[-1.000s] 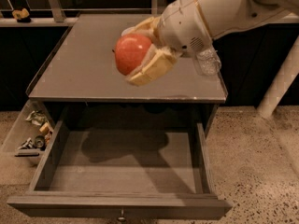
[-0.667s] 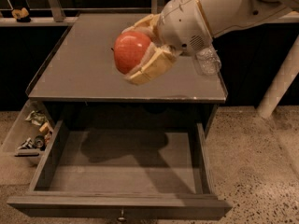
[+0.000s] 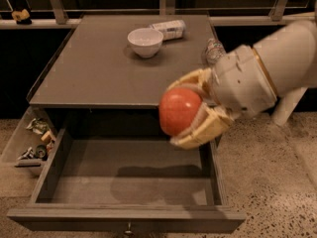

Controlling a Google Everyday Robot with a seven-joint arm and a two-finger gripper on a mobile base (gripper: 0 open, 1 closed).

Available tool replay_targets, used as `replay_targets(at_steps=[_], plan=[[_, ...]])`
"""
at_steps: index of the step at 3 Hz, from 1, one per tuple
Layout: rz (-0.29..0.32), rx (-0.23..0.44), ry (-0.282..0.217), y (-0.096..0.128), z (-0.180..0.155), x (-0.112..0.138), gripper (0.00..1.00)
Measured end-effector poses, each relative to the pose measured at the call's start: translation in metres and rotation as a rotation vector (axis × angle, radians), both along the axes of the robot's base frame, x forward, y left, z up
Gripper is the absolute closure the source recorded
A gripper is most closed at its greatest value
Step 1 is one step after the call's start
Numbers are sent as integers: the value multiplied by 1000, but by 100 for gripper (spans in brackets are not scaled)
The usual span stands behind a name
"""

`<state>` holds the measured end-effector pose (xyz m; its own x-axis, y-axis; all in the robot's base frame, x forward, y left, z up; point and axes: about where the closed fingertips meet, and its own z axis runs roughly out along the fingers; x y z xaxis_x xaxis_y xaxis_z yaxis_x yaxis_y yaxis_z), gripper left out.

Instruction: Place apple into top drawer

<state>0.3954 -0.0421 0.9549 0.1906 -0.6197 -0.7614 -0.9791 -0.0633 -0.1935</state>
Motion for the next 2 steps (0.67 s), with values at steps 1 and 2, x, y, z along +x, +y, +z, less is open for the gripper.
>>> replay_targets(at_steps=[1,2], plan=[[-36,-16,43,-16,-21,-12,100],[-34,-18,40,-14,-30,-5,100]])
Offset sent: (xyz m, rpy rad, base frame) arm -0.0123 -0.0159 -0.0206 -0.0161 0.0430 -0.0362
